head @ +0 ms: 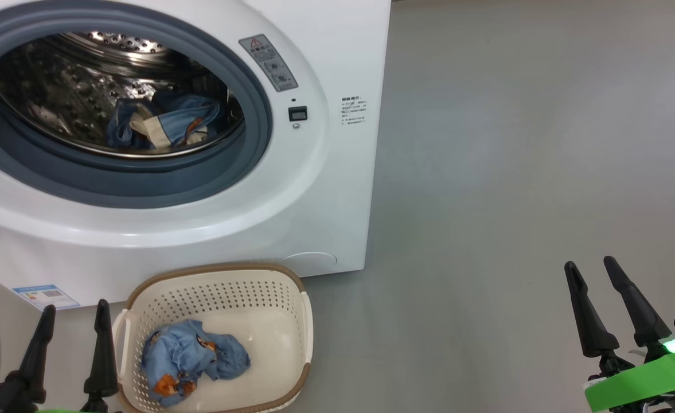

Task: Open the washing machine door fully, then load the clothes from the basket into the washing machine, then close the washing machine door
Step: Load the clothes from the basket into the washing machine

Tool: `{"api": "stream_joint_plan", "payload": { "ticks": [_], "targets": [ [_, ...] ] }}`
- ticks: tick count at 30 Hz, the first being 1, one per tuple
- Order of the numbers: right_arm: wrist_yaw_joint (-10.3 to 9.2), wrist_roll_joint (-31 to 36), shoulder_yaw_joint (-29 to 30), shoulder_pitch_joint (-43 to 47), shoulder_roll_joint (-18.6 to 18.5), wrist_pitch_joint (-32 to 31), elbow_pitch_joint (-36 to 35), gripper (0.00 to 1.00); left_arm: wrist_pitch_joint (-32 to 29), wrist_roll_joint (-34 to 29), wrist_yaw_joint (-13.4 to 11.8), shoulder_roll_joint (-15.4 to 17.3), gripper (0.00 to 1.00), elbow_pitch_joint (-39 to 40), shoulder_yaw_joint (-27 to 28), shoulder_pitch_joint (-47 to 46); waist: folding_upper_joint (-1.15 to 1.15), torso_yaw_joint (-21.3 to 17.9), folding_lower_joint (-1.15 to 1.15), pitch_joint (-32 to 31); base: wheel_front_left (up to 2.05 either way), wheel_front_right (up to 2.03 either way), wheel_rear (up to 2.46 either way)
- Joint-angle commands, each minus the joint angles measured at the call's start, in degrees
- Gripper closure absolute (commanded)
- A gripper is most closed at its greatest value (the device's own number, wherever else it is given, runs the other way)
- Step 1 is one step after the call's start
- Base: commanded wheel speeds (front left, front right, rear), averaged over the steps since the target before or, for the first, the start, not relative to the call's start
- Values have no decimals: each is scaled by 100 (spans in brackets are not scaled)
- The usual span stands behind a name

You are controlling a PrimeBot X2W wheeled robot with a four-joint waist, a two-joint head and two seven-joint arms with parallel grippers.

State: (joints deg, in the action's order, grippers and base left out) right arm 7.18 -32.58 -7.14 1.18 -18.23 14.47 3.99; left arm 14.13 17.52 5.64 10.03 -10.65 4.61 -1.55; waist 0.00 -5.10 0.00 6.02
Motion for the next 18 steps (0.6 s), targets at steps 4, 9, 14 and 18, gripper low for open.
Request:
{"api": "stream_joint_plan", "payload": {
  "ticks": [4, 9, 14, 18],
  "targets": [
    [31, -6, -63, -202, -102, 53, -178, 0, -30, 40, -30, 175, 0, 114, 131, -204, 0, -20, 0, 144, 0, 0, 0],
    [31, 23, -68, -311, -48, 53, -218, 0, -136, 55, -20, 190, 0, -50, 35, -340, 0, -40, 0, 409, 0, 0, 0],
    [31, 61, -71, -489, 30, 53, -275, 0, -270, 44, 13, 247, 0, -400, -117, -565, 0, -94, 0, 779, 0, 0, 0],
    [31, 103, -89, -720, 91, 53, -331, 0, -364, 10, 48, 341, 0, -886, -273, -868, 0, -174, 0, 1142, 0, 0, 0]
  ]
}}
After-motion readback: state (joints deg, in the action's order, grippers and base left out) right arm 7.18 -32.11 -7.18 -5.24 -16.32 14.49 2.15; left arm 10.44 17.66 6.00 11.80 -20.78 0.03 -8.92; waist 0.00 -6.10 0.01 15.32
